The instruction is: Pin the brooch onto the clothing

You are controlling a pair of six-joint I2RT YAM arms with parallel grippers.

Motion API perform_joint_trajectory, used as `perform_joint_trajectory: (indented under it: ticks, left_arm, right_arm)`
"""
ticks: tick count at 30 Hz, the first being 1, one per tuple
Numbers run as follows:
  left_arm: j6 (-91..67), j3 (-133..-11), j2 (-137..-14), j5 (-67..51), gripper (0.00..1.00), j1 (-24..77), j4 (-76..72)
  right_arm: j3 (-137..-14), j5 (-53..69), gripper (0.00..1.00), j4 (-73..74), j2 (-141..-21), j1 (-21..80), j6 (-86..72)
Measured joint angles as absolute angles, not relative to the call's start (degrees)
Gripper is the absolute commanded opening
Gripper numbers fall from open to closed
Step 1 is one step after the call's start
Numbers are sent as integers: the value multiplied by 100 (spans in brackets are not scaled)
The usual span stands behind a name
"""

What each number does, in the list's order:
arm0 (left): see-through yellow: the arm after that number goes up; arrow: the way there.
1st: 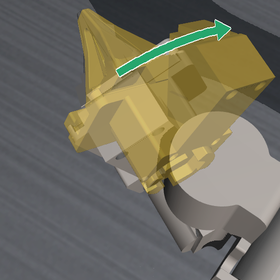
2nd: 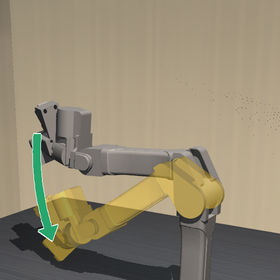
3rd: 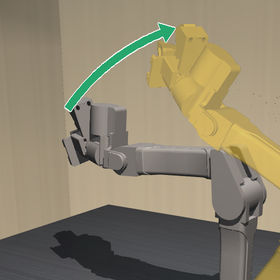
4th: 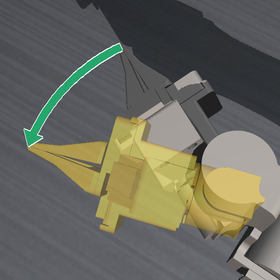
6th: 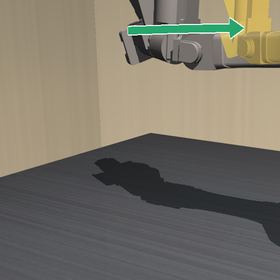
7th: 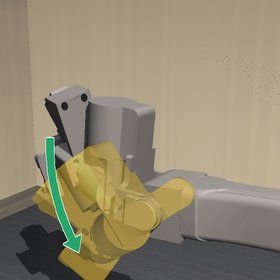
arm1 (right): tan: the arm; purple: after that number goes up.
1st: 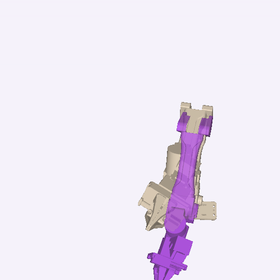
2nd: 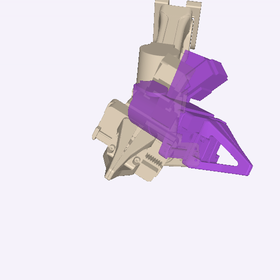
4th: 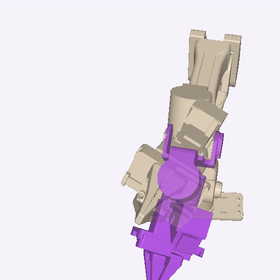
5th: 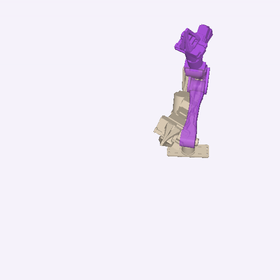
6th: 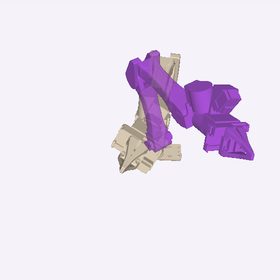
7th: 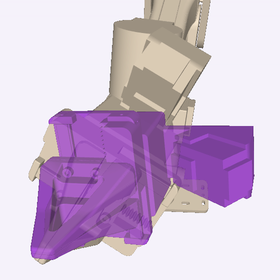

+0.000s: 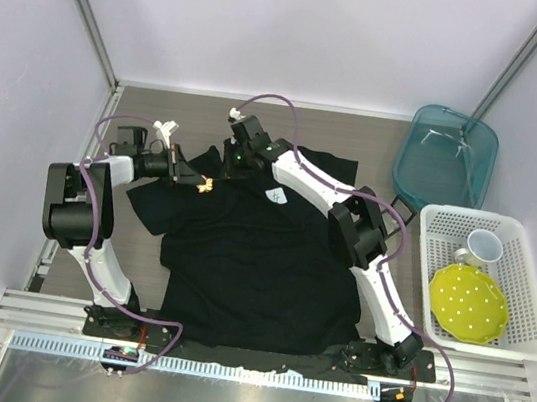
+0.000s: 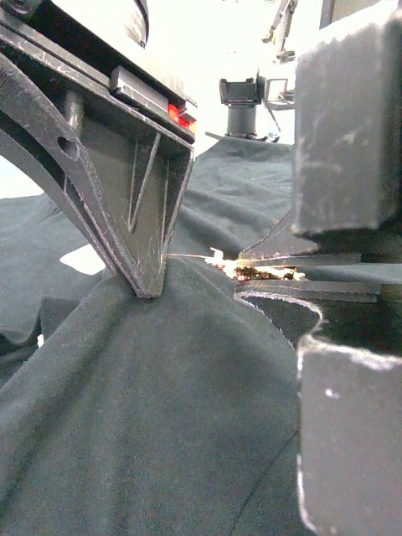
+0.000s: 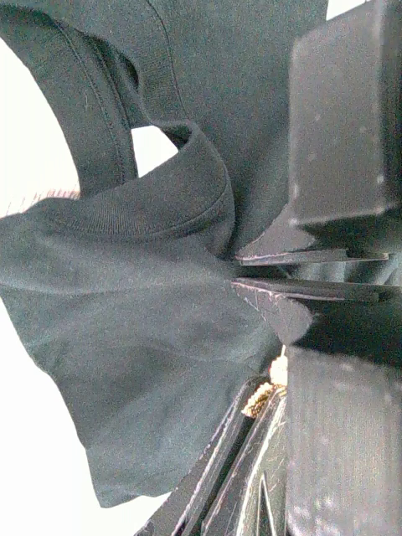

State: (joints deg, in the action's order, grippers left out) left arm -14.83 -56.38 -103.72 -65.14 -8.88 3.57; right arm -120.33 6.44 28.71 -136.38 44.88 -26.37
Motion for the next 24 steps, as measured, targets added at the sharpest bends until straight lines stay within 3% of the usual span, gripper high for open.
perform_joint_trajectory:
  ticks: [5,24]
  left_arm:
    - [-1483,-5636,-10372,-6563,2,-884,349]
    - [-1490,-5594,-10337,-6565,2,-884,322]
  right_arm:
    - [-12031,856,1,2829,-13640,4438,-2742]
    - [-12003,1199,1,2718,-13640,4257,-2773]
